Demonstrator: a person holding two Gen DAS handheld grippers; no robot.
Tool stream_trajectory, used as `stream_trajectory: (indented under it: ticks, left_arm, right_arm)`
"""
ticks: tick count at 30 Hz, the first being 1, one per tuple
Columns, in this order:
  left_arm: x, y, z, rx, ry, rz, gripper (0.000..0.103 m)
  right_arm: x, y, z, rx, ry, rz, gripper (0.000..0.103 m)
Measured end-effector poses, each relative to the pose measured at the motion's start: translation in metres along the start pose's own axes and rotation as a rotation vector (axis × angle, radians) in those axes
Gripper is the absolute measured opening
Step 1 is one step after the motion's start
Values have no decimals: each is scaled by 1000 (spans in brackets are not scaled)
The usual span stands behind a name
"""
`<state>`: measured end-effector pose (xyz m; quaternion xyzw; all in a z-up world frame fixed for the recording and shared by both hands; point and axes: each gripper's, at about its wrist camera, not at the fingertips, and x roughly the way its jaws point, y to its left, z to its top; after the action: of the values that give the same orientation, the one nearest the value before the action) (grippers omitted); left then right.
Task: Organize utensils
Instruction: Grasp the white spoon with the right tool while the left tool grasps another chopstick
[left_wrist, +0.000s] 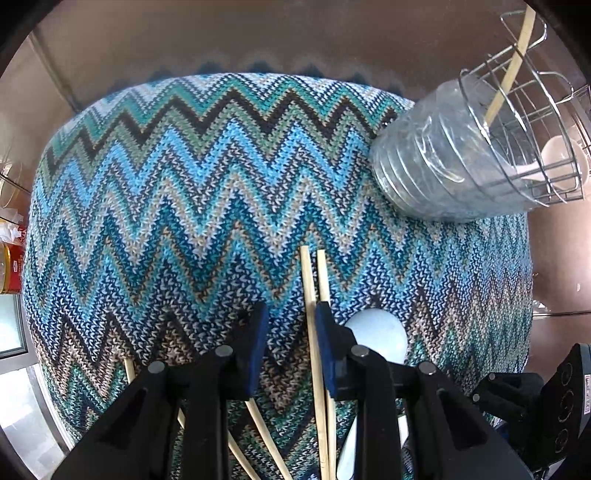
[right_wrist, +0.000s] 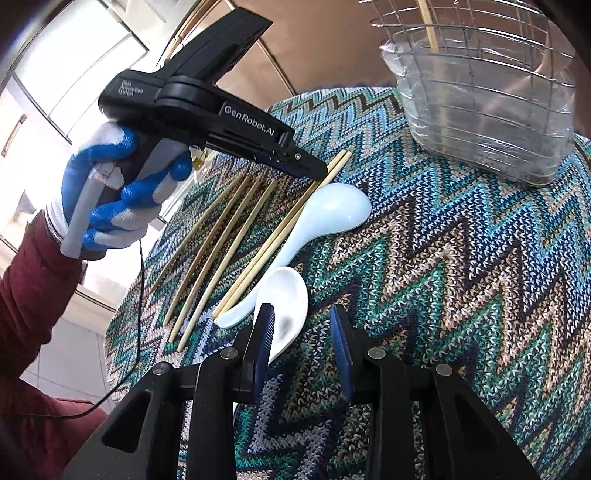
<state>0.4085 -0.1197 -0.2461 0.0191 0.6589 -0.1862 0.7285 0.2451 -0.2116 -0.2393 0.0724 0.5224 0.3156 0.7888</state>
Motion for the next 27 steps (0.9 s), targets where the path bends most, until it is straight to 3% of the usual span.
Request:
stream_trajectory:
  ticks: [7,13,18,20,27]
  left_arm:
    - [13,-21,23,59,36,113,25]
    - [13,-24,28,43,22,122,18]
    - [6,-7,11,18,15,108,8]
    - [5,1,6,7,5,101,6]
    - [-14,21,-17,-69,-87,6,5]
  right_arm:
    - [6,1,4,-10,7,-1,32]
    - [14,4,13,-22,35,23,32]
    - [29,-5,26,-10,83,81,22]
    - [32,-9,29,-13,89,111,5]
    - [15,-1,27,-73,46,98,4]
